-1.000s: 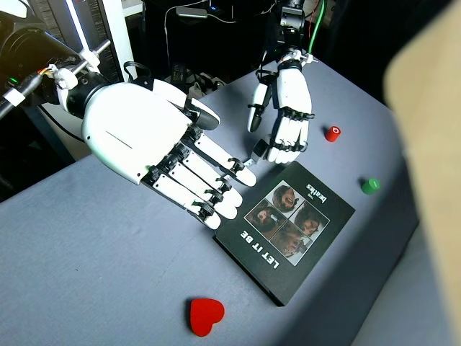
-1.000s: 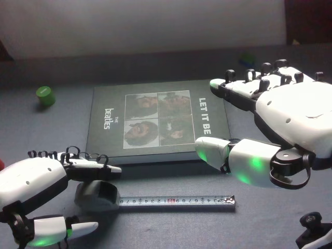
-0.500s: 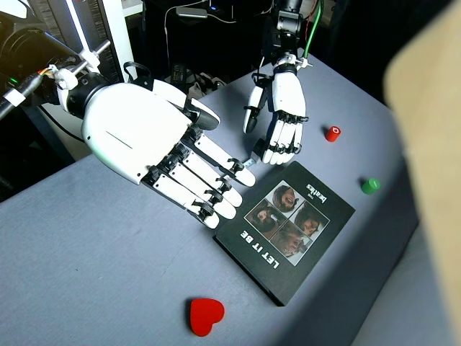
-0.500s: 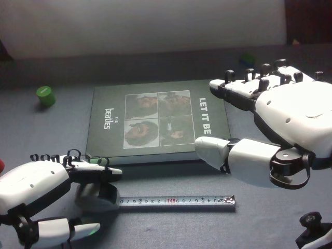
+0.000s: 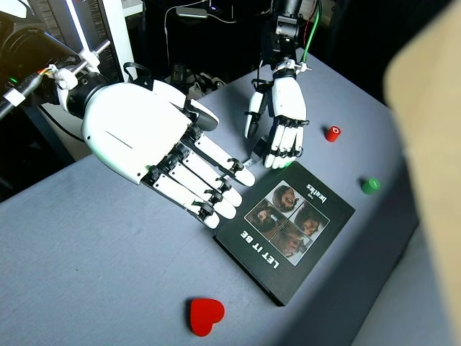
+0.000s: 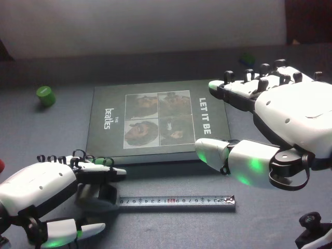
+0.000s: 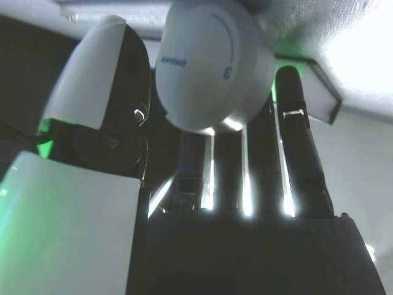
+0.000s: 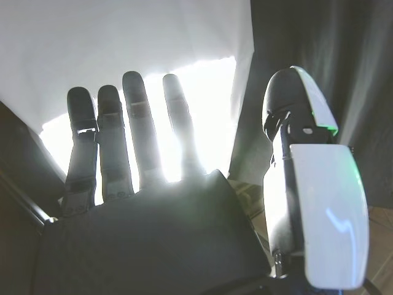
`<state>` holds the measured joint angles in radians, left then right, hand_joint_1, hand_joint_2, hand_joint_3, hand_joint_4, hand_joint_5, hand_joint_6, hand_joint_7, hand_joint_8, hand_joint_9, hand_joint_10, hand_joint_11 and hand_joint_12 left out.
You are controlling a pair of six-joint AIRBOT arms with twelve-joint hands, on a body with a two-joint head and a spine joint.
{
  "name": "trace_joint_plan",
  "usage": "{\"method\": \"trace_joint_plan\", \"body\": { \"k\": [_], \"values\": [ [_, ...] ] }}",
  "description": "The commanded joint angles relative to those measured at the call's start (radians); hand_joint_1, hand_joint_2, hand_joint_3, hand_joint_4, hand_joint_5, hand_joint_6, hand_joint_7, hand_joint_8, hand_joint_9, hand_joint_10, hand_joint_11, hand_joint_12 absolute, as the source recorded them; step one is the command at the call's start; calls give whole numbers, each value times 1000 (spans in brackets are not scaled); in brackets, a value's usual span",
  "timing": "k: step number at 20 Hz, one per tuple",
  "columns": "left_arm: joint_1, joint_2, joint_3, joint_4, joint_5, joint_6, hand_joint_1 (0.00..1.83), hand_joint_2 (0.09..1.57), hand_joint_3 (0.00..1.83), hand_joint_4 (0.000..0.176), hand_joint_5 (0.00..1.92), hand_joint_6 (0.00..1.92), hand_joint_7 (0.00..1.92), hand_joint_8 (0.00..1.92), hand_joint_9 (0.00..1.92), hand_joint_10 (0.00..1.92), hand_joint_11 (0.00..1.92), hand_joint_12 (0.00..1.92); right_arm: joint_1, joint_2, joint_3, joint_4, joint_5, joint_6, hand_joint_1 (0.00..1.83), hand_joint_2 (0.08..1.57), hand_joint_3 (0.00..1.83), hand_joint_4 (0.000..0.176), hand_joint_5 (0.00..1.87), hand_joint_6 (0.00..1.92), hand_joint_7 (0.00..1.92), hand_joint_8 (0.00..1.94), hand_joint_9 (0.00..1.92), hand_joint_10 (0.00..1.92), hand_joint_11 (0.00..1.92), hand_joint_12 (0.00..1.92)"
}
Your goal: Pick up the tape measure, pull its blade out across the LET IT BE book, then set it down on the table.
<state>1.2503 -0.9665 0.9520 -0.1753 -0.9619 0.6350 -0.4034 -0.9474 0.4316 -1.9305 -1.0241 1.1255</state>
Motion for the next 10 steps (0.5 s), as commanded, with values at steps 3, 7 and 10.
{"method": "trace_joint_plan", "body": {
  "k": [3, 7, 10],
  "values": [
    [-19, -14, 8, 4, -80, 23, 984, 1112, 0, 0, 480, 1, 481, 2, 459, 0, 231, 569, 7, 2, -4, -89, -49, 10, 124, 1126, 0, 81, 222, 0, 294, 0, 194, 0, 0, 753],
    [-19, -23, 9, 4, -68, 44, 1033, 1122, 3, 0, 471, 0, 476, 0, 453, 0, 232, 567, 7, 2, -4, -91, -49, 11, 119, 1127, 0, 81, 220, 0, 286, 0, 193, 0, 0, 753],
    [-9, -25, 10, 8, -44, 77, 1148, 1130, 1, 0, 512, 6, 541, 5, 528, 8, 298, 580, 6, 2, -4, -92, -48, 11, 120, 1127, 0, 82, 217, 0, 276, 1, 184, 0, 0, 758]
  ]
}}
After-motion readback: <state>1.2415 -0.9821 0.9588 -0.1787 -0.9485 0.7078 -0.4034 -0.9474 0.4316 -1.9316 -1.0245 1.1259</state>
